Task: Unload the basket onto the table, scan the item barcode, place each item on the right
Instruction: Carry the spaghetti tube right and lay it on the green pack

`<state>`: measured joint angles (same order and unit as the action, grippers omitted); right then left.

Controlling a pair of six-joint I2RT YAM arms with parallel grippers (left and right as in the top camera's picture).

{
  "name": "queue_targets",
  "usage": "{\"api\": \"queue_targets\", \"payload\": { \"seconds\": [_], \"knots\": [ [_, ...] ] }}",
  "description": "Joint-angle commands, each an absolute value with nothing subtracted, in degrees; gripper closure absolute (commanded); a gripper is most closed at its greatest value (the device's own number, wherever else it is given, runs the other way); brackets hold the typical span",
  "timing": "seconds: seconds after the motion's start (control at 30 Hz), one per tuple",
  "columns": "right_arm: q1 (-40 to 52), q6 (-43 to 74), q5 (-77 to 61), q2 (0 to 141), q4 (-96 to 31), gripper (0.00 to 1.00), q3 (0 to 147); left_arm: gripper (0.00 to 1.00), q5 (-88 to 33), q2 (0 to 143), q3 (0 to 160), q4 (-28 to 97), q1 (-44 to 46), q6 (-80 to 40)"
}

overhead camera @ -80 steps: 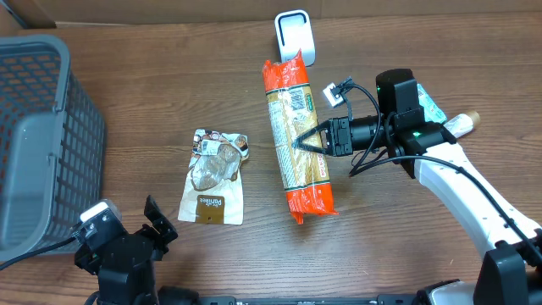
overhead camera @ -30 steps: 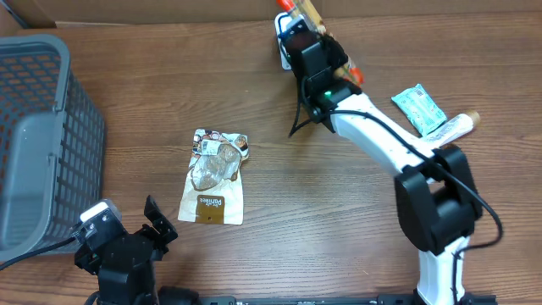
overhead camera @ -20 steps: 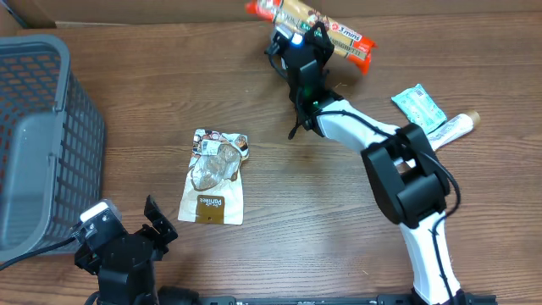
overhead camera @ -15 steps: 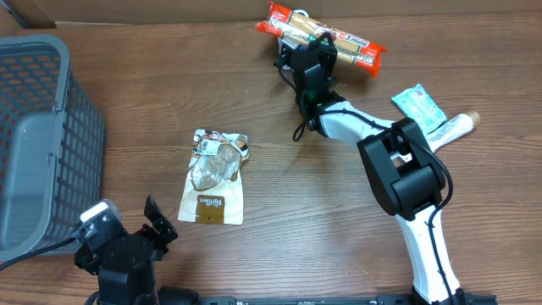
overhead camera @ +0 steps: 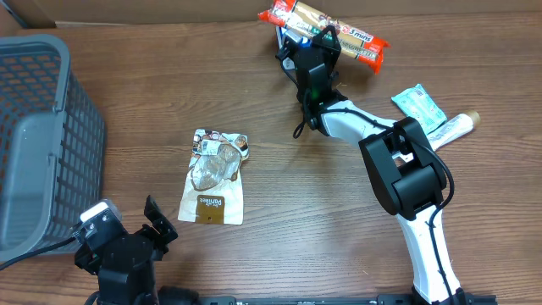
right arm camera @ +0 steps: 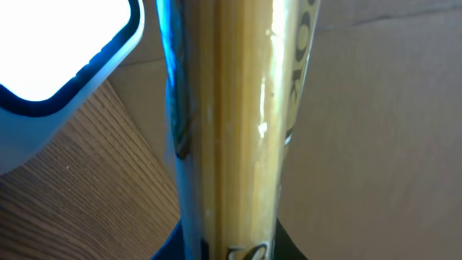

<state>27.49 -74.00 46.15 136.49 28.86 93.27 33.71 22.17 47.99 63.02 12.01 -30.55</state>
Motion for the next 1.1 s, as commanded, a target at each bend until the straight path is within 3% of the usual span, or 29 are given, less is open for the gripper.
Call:
{"api": "queue_targets", "payload": {
  "seconds": [0.0,0.2,0.43,0.57,0.77,0.9,1.07],
  "knots": [
    [28.38,-70.63,50.52,132.79,30.79,0.97,95.50,0.00,34.68,22.02,47.88,63.00,12.25,-31.33],
    [29.76,-61.80,52.29,124.75,23.33,0.96,95.50,0.01,34.68,22.02,47.88,63.00,12.25,-31.33],
    [30.98,-35.57,47.64,109.23,-6.76,0.96,95.50,0.00,34.68,22.02,47.88,63.00,12.25,-31.33],
    [30.37,-13.10,30.70,99.50,-28.05,0.96,95.50,0.00,34.68,22.02,47.88,63.00,12.25,-31.33],
    [23.53,11.75,-1.28,88.95,-43.11,0.96,95.48,0.00,34.68,22.02,47.88,63.00,12.25,-31.33],
    [17.50,17.21,-10.66,85.54,-49.56,0.96,95.46,0.00,34.68,22.02,47.88,63.00,12.25,-31.33],
    [7.40,29.76,-9.37,85.30,-53.19,0.96,91.53,0.00,34.68,22.02,47.88,63.00,12.25,-31.33]
  ]
}}
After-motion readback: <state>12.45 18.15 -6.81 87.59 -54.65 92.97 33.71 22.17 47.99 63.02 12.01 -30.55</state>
